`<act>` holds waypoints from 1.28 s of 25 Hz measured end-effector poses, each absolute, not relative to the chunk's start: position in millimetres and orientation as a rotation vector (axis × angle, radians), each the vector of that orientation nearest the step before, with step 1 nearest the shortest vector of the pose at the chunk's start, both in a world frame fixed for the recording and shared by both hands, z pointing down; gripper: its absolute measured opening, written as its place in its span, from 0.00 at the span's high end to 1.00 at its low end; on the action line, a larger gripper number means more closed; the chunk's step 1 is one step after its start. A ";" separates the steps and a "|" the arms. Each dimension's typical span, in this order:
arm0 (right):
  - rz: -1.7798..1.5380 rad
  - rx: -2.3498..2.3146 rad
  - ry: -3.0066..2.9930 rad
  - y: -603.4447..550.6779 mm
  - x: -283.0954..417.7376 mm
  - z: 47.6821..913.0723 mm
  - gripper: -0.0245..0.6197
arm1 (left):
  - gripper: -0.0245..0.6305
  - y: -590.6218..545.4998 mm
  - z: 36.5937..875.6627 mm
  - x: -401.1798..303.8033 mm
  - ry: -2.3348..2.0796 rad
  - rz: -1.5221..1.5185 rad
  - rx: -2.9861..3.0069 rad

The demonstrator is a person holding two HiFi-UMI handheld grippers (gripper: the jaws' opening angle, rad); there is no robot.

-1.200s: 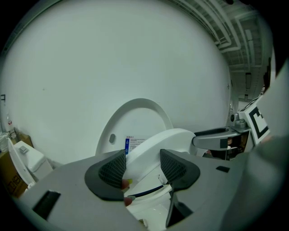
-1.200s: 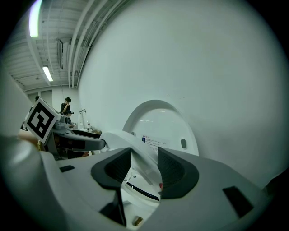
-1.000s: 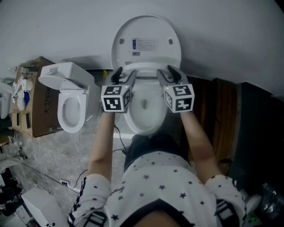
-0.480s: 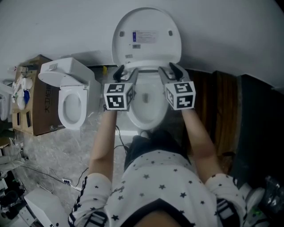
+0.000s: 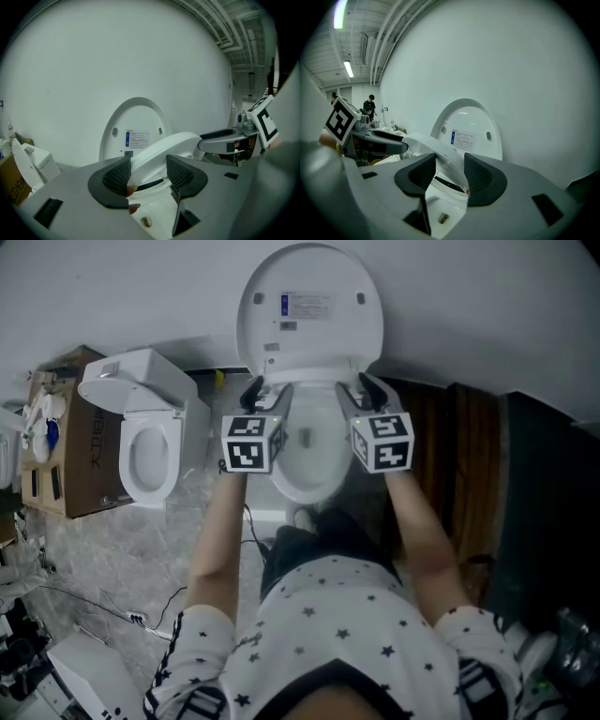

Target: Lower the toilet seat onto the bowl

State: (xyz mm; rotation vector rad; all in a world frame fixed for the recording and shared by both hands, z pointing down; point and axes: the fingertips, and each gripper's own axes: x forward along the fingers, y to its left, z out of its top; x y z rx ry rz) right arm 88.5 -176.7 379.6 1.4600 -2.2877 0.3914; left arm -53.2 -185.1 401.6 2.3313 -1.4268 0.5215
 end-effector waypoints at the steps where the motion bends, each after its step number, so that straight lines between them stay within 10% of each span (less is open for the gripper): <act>1: 0.391 1.458 -2.286 -174.6 88.4 380.6 0.66 | 0.62 -182.9 402.6 -53.2 -1.426 0.523 2.331; 32: 0.403 1.415 -2.229 -102.2 85.7 418.5 0.66 | 0.62 -111.5 439.1 -54.5 -1.392 0.577 2.330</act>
